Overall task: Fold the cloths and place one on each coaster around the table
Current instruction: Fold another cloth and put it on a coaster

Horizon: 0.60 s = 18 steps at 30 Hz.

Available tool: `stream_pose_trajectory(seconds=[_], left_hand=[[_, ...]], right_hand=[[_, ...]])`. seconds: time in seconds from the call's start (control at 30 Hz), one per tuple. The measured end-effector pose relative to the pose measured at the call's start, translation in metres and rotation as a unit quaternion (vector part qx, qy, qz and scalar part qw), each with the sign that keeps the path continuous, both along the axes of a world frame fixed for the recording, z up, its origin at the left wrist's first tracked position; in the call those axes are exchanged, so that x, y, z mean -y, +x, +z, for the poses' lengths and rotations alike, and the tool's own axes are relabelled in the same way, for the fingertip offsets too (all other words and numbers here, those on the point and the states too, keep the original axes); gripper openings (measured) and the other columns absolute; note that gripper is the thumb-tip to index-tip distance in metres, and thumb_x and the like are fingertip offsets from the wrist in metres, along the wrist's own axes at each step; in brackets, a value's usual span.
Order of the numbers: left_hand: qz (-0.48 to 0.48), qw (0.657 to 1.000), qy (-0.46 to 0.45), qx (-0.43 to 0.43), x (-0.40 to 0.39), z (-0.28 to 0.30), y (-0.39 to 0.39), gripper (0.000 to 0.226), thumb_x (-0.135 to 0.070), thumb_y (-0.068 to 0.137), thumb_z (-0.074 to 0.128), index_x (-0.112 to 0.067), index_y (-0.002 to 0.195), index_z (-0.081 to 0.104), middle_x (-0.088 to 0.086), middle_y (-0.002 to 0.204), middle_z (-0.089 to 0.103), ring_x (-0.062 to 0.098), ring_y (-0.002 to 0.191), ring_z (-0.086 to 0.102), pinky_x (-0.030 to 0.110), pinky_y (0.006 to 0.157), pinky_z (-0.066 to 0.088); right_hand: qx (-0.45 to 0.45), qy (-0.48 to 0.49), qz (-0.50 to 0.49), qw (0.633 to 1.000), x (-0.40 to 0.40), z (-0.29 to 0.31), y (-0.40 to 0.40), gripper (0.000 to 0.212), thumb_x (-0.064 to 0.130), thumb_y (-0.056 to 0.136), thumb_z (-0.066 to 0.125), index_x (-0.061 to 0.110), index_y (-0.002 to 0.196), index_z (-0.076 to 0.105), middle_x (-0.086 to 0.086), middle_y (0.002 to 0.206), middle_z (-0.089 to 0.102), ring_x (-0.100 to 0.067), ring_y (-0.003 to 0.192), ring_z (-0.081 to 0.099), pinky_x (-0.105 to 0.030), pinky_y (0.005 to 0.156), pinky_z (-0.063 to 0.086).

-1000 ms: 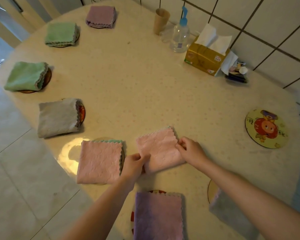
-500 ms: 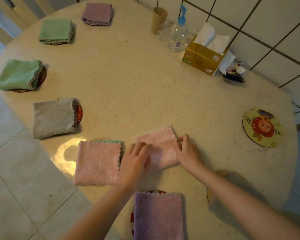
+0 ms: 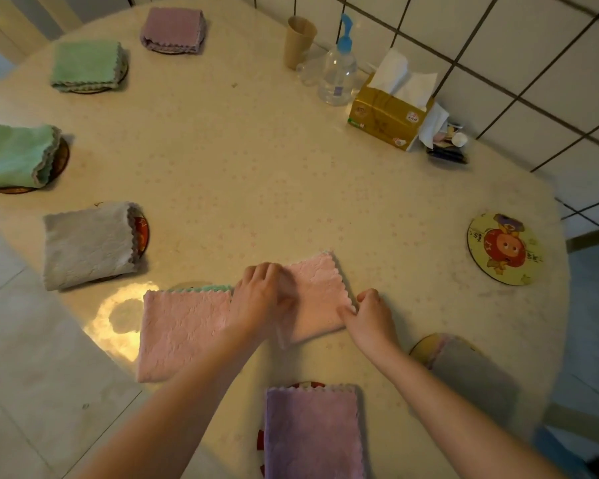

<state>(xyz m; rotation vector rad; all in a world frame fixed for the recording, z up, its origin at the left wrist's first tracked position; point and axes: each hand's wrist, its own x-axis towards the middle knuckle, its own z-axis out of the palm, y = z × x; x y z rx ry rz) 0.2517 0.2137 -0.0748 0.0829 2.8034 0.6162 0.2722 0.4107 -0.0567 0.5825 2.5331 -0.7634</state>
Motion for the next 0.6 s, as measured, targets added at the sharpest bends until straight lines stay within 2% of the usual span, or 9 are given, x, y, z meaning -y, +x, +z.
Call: stream_pose_trajectory(seconds=[0.07,0.17,0.27,0.3,0.4,0.43,0.5,0.57,0.6], left_hand=[[0.009,1.000,-0.007,0.024,-0.003,0.003,-0.013,0.050,-0.034,0.080,0.060,-0.013,0.124,0.050,0.006,0.124,0.053,0.030,0.115,0.046,0.033,0.092,0.036],[0.096,0.990,0.045,0.093,-0.005,0.006,-0.028,0.042,-0.024,0.077,0.065,-0.009,0.115,0.054,0.012,0.112,0.057,0.032,0.103,0.055,0.030,0.080,0.040],[0.203,0.955,0.110,0.187,-0.004,0.015,-0.037,0.030,-0.022,0.075,0.074,-0.012,0.097,0.057,0.012,0.097,0.063,0.025,0.083,0.057,0.025,0.064,0.040],[0.213,0.947,0.118,0.209,-0.002,0.016,-0.039,0.029,-0.023,0.073,0.078,-0.013,0.092,0.058,0.011,0.091,0.062,0.023,0.080,0.056,0.025,0.064,0.040],[0.166,0.949,0.106,0.246,-0.003,0.026,-0.035,0.027,-0.023,0.070,0.082,-0.012,0.077,0.058,0.005,0.071,0.051,0.018,0.072,0.047,0.025,0.059,0.034],[0.164,0.944,0.134,0.252,-0.003,0.027,-0.032,0.027,-0.023,0.068,0.083,-0.010,0.073,0.060,0.004,0.067,0.048,0.018,0.069,0.044,0.025,0.056,0.033],[0.190,0.908,0.259,0.268,-0.008,0.035,-0.021,0.031,-0.021,0.059,0.082,-0.002,0.076,0.065,0.007,0.069,0.055,0.019,0.068,0.051,0.026,0.061,0.044],[0.210,0.858,0.373,0.284,-0.023,0.046,-0.012,0.025,-0.009,0.066,0.077,-0.001,0.087,0.066,0.009,0.080,0.062,0.018,0.075,0.060,0.028,0.069,0.054],[0.211,0.844,0.401,0.288,-0.039,0.052,-0.008,0.022,-0.004,0.072,0.075,-0.001,0.092,0.066,0.010,0.083,0.063,0.018,0.078,0.062,0.028,0.072,0.056]], right_hand=[[0.020,-0.032,-0.029,0.999,0.001,0.002,-0.004,0.043,0.032,0.085,0.066,0.008,0.113,0.045,-0.007,0.107,0.057,-0.020,0.081,0.055,-0.026,0.055,0.039],[0.056,-0.058,-0.057,0.995,0.002,0.002,-0.009,0.049,0.031,0.082,0.070,0.007,0.115,0.044,-0.006,0.103,0.053,-0.025,0.092,0.058,-0.026,0.064,0.039],[0.089,-0.081,-0.041,0.992,-0.001,-0.003,-0.012,0.034,0.034,0.079,0.069,0.014,0.099,0.050,-0.007,0.094,0.054,-0.022,0.086,0.055,-0.026,0.063,0.037],[0.095,-0.091,-0.036,0.991,-0.003,-0.002,-0.012,0.032,0.035,0.079,0.069,0.016,0.097,0.051,-0.007,0.093,0.054,-0.021,0.084,0.054,-0.026,0.064,0.037],[0.078,-0.144,-0.046,0.985,-0.013,0.002,-0.009,0.027,0.030,0.079,0.067,0.015,0.100,0.057,-0.006,0.095,0.060,-0.021,0.087,0.058,-0.026,0.068,0.038],[0.068,-0.171,-0.058,0.981,-0.018,0.005,-0.007,0.021,0.028,0.079,0.066,0.017,0.094,0.057,-0.003,0.091,0.060,-0.019,0.083,0.058,-0.027,0.068,0.042],[0.044,-0.229,-0.094,0.968,-0.035,0.013,-0.005,0.019,0.025,0.077,0.066,0.018,0.091,0.055,-0.003,0.090,0.061,-0.020,0.085,0.061,-0.037,0.077,0.054],[0.015,-0.259,-0.126,0.958,-0.058,0.024,-0.009,0.019,0.019,0.080,0.065,0.016,0.095,0.055,-0.005,0.094,0.061,-0.024,0.088,0.063,-0.045,0.081,0.056],[-0.004,-0.270,-0.137,0.953,-0.076,0.030,-0.011,0.020,0.016,0.082,0.065,0.013,0.099,0.054,-0.006,0.095,0.060,-0.025,0.089,0.063,-0.045,0.080,0.057]])
